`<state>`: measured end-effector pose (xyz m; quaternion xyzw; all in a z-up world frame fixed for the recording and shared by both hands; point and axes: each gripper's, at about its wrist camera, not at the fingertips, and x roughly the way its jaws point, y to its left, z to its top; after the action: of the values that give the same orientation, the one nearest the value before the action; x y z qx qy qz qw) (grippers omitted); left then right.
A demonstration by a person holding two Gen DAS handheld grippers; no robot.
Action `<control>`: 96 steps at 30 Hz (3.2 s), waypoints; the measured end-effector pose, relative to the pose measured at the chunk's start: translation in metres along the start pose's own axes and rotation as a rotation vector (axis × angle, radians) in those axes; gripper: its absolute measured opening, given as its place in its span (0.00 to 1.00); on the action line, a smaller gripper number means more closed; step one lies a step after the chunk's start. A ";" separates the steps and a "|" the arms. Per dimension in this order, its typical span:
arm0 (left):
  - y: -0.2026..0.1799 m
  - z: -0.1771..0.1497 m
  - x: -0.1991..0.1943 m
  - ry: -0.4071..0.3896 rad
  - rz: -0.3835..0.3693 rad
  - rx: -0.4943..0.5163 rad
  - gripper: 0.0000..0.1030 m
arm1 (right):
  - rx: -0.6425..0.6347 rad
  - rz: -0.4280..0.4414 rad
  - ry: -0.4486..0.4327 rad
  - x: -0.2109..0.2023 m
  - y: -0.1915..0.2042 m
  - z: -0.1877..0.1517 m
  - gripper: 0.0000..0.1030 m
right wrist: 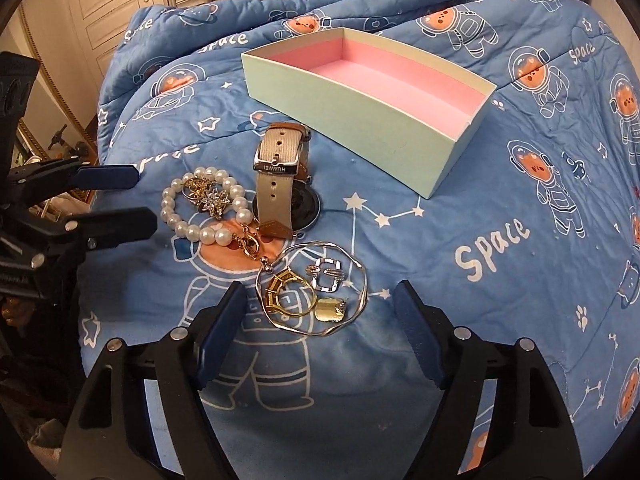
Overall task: Organize jewelry
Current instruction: 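Move the left tool toward the pearl bracelet while the right tool approaches the silver hoop bracelet, then grasp and lift the pearl bracelet with the left tool while the right tool grasps the silver hoop bracelet, then carry the pearl bracelet into the pink box with the left tool while the right tool carries the hoop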
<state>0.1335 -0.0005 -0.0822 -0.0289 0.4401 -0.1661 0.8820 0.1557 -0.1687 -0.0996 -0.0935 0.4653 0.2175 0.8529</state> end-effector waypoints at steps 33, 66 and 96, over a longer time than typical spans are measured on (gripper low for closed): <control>-0.014 0.010 0.012 0.046 -0.015 0.010 0.09 | 0.023 -0.002 -0.040 -0.004 0.005 -0.003 0.54; -0.069 0.095 -0.068 -0.101 -0.161 0.238 0.09 | 0.088 0.057 -0.106 -0.071 -0.037 0.036 0.54; -0.009 0.225 0.131 0.179 0.010 0.101 0.09 | 0.080 -0.022 -0.016 0.004 -0.089 0.133 0.54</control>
<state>0.3804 -0.0723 -0.0433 0.0330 0.5085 -0.1857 0.8402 0.2986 -0.1988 -0.0338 -0.0628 0.4655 0.1900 0.8621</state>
